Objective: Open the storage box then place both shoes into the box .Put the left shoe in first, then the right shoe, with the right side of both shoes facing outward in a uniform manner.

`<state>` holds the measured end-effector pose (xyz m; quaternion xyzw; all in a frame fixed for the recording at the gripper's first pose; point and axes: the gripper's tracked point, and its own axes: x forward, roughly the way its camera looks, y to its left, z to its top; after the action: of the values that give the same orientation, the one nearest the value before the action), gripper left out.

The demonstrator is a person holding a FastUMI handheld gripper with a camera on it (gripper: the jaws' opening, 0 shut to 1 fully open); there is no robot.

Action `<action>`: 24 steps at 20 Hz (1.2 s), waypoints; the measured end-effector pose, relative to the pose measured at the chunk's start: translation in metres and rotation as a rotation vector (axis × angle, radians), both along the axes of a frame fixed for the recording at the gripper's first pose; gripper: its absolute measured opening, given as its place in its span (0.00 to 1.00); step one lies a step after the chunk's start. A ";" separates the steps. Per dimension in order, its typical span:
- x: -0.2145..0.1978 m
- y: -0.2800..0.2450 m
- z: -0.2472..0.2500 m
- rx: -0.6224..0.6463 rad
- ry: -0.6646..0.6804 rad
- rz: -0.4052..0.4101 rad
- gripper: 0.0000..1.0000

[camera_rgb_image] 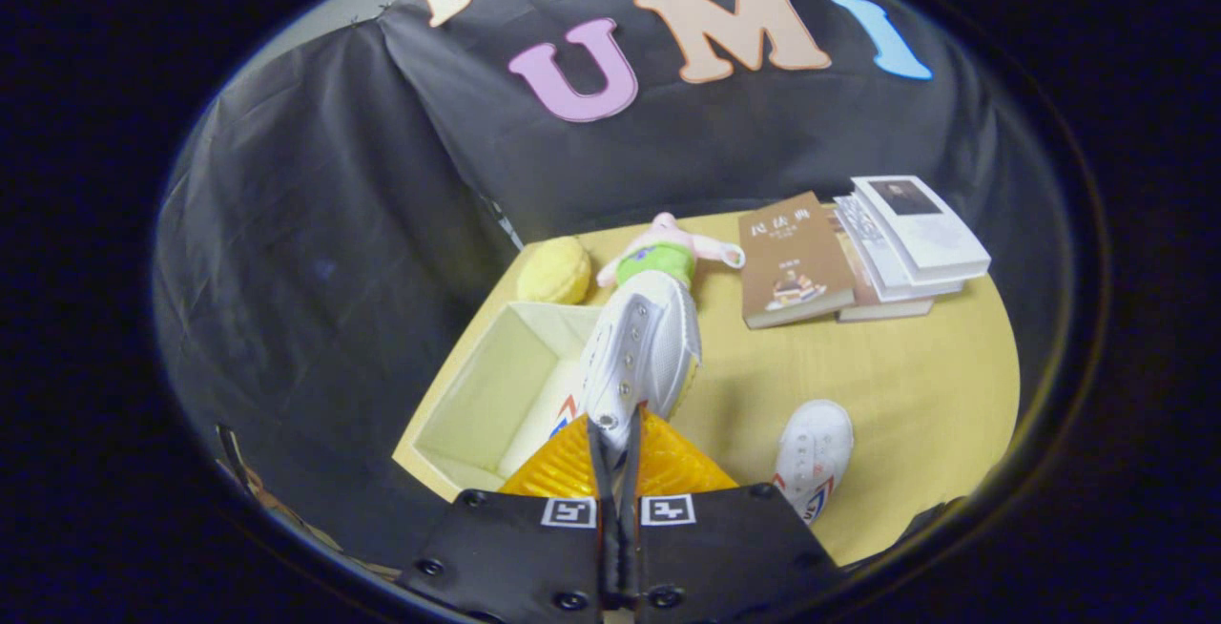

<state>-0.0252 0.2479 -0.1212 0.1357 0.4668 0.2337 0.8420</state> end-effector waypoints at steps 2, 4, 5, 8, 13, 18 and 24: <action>-0.002 0.025 0.013 0.046 -0.008 0.014 0.03; -0.004 0.052 0.014 0.080 -0.001 0.035 0.04; -0.004 0.064 0.013 0.090 -0.002 0.039 0.03; -0.015 0.098 -0.006 0.089 0.024 0.074 0.03; -0.026 0.138 -0.050 0.067 0.088 0.091 0.03; -0.022 0.156 -0.083 0.044 0.134 0.052 0.03; -0.016 0.167 -0.104 0.029 0.162 0.004 0.03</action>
<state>-0.0409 0.4153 -0.2257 0.1656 0.5304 0.2306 0.7988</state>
